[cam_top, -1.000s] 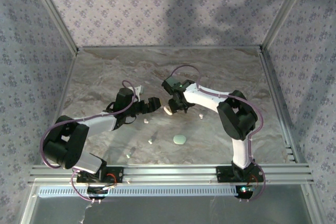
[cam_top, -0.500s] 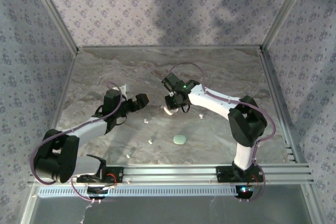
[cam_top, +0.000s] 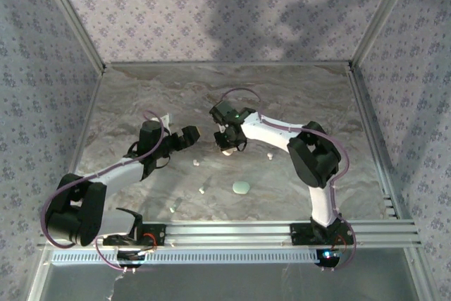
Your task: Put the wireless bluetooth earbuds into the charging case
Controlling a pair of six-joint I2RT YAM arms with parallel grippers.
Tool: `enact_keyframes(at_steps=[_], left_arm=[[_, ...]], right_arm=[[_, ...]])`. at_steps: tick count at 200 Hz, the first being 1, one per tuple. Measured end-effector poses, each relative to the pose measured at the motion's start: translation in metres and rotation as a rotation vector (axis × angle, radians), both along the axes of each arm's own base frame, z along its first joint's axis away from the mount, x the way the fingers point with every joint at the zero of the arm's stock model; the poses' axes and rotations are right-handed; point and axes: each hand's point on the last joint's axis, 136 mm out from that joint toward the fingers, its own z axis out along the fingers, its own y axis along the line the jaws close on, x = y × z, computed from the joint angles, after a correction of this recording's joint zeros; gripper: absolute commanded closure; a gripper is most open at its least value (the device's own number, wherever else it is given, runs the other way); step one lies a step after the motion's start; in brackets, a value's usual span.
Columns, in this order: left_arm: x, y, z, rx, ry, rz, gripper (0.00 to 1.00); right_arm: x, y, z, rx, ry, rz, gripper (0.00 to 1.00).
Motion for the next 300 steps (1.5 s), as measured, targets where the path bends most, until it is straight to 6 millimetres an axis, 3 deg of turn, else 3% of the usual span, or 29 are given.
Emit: enact_keyframes(at_steps=[62,127,154,208,238,300], left_arm=[[0.0,0.0,0.0,0.0,0.0,0.0,0.0],[0.0,0.0,0.0,-0.001,0.0,-0.002,0.0],[0.0,0.0,0.0,-0.003,0.002,0.0,0.0],[0.0,0.0,0.0,-0.009,0.005,0.003,0.0],[0.0,-0.001,0.0,-0.011,0.005,0.0,0.0],[-0.003,-0.005,-0.018,-0.012,0.066,-0.023,0.0]], right_arm=[[-0.011,0.008,-0.007,-0.034,0.017,0.038,0.86],[-0.02,0.012,0.0,-0.076,-0.005,0.064,0.75],[-0.027,0.013,0.014,-0.071,-0.033,0.076,0.67],[-0.042,-0.012,0.04,-0.079,-0.079,0.045,0.47],[-0.043,-0.03,0.028,-0.116,-0.062,0.011,0.38],[-0.032,-0.048,0.009,-0.159,-0.035,-0.032,0.37]])
